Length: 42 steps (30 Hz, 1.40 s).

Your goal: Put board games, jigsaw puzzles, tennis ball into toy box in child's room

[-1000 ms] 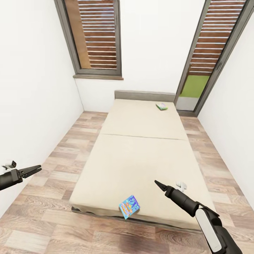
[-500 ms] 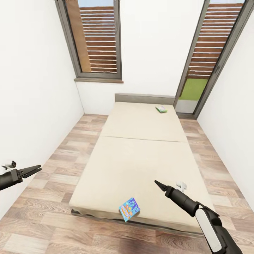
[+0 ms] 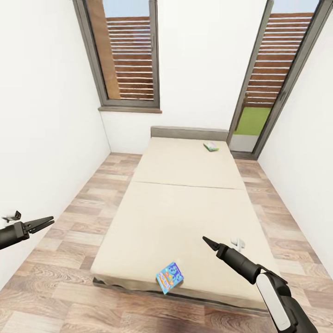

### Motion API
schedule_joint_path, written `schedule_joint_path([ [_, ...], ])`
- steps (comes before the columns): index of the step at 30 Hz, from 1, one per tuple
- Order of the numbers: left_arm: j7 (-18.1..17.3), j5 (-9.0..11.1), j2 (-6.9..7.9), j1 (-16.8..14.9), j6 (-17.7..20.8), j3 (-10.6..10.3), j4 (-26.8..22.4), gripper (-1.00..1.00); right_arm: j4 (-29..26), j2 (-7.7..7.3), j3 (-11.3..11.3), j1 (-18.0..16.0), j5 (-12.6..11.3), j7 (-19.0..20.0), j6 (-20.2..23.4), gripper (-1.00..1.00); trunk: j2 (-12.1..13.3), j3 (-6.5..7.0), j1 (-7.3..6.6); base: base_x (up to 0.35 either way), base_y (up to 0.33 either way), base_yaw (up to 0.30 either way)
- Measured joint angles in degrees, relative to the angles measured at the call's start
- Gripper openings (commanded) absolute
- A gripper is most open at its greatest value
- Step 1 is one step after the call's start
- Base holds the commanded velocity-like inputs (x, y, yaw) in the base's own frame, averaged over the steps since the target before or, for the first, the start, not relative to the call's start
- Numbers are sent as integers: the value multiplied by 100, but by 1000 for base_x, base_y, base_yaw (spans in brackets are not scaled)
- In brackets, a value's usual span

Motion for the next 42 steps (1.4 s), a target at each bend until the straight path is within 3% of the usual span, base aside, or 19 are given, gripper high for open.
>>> schedule_joint_path([
  [42,-1,6,-8,0,0,-6,4,100,1,0,0,5,-1,0,0,100,1,394,0,0,30,0],
])
